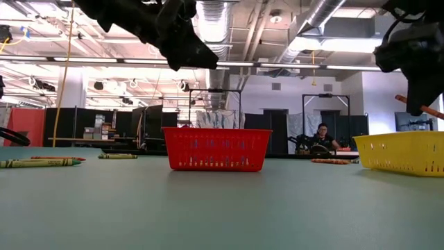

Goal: Sort crayons
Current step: Put the orange crayon into the yellow bin

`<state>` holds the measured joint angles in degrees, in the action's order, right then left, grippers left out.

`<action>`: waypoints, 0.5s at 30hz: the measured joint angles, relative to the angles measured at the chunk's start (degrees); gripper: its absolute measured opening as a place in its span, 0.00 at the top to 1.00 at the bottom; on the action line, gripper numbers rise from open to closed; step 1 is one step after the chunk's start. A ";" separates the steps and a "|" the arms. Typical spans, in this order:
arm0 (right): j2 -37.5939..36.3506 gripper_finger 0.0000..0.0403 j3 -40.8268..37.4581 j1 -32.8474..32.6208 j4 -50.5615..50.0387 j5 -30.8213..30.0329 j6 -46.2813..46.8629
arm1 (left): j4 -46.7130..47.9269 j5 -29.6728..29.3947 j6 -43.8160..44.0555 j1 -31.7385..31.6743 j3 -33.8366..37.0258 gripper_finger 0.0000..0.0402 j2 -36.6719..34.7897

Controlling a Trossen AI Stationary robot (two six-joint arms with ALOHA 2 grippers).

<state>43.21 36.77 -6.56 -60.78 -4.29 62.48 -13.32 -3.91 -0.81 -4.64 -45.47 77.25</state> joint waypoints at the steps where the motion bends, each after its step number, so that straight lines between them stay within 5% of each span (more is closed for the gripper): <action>1: 0.26 0.98 0.00 0.51 -0.01 0.00 -0.09 | 0.22 0.01 0.04 0.25 0.23 0.66 -0.10; 15: 4.28 0.97 0.00 8.03 0.41 5.46 -6.89 | -0.22 0.03 2.43 1.00 0.69 0.66 -0.10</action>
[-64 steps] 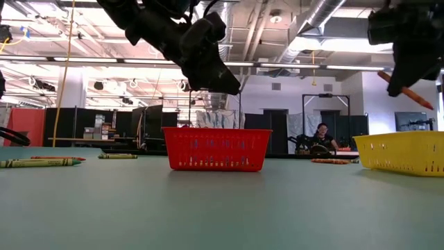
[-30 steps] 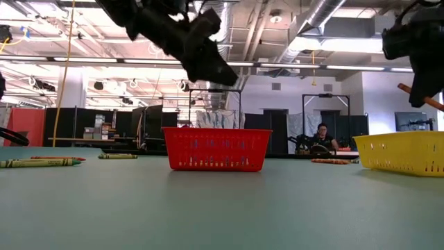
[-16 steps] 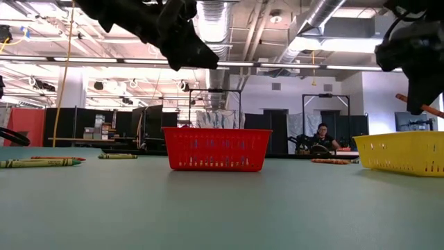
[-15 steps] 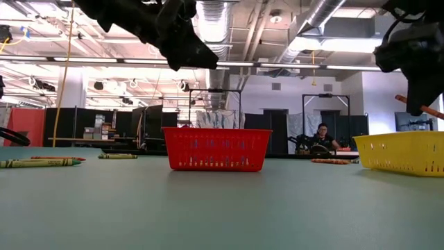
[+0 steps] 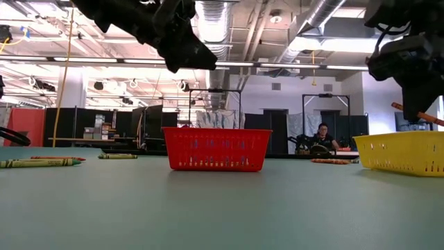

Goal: Sort crayons
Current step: Put the orange crayon into the yellow bin

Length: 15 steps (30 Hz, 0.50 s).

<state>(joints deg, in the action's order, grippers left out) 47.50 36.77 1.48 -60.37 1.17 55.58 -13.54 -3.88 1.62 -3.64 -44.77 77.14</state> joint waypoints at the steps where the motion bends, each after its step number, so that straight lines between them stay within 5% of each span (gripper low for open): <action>1: 0.28 0.96 0.00 0.35 0.06 0.00 -0.06 | 0.12 0.00 0.20 0.07 0.00 0.66 0.00; 15: 5.94 0.80 0.00 4.55 2.33 2.41 0.47 | 0.11 0.07 2.13 1.08 0.00 0.66 0.00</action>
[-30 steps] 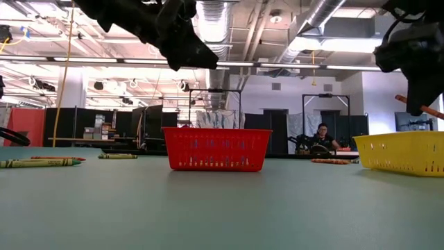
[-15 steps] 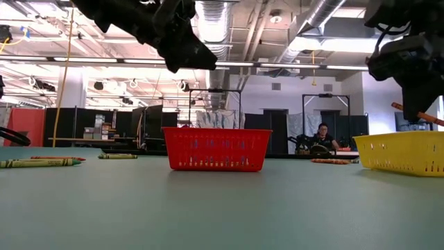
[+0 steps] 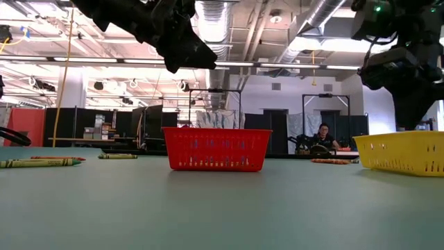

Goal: Sort crayons
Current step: Put the orange crayon into the yellow bin

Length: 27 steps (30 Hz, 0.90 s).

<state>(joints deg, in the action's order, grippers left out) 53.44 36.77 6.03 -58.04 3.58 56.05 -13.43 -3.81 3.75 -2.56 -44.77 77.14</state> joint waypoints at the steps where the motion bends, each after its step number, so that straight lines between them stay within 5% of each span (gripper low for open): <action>1: 0.16 0.78 0.00 0.52 0.02 0.01 -1.21 | 0.01 0.01 0.14 0.01 0.00 0.66 0.00; 7: -3.03 0.70 2.43 0.45 -3.11 -1.88 -9.28 | -2.03 0.10 2.09 0.01 -0.06 0.66 0.66; 15: -14.21 0.70 -0.01 -8.61 10.23 -25.68 -16.76 | -3.89 2.62 3.34 -0.17 -5.83 0.66 12.89; 21: -15.44 0.70 -4.52 -12.45 22.45 -26.04 -21.53 | 4.00 2.51 -0.47 -3.56 -17.45 0.66 22.22; 27: -12.27 0.70 -5.73 -12.70 24.94 -31.10 -22.08 | 15.41 2.49 -2.11 -5.54 -27.09 0.66 23.96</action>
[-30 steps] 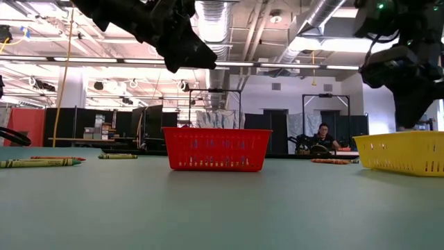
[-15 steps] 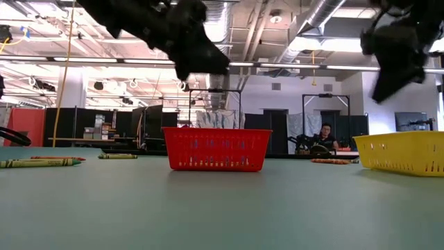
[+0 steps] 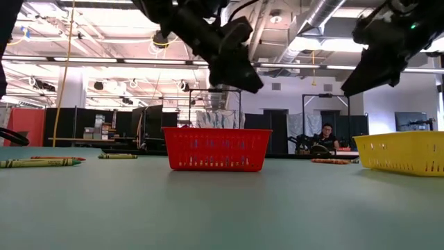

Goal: Sort crayons
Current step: Put the orange crayon into the yellow bin

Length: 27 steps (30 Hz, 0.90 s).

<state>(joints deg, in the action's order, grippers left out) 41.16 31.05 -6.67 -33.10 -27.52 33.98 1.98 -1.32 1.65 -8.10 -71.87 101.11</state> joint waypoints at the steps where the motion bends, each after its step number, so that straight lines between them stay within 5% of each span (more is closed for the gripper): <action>1: 1.07 0.70 -0.02 0.84 0.17 -0.64 0.01 | 1.73 0.00 -0.42 0.00 -0.36 0.66 -0.18; 11: 15.50 0.70 -0.09 13.80 12.18 8.76 -8.59 | 11.90 -6.87 -1.17 0.17 0.75 0.66 -3.26; 27: 27.38 0.70 -0.07 16.36 31.61 14.21 -16.52 | 7.37 -17.37 4.59 -1.67 23.75 0.66 -23.68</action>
<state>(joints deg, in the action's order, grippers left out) 68.54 30.98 9.70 -1.49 -13.31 17.45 9.35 -18.69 6.24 -9.77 -48.12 77.43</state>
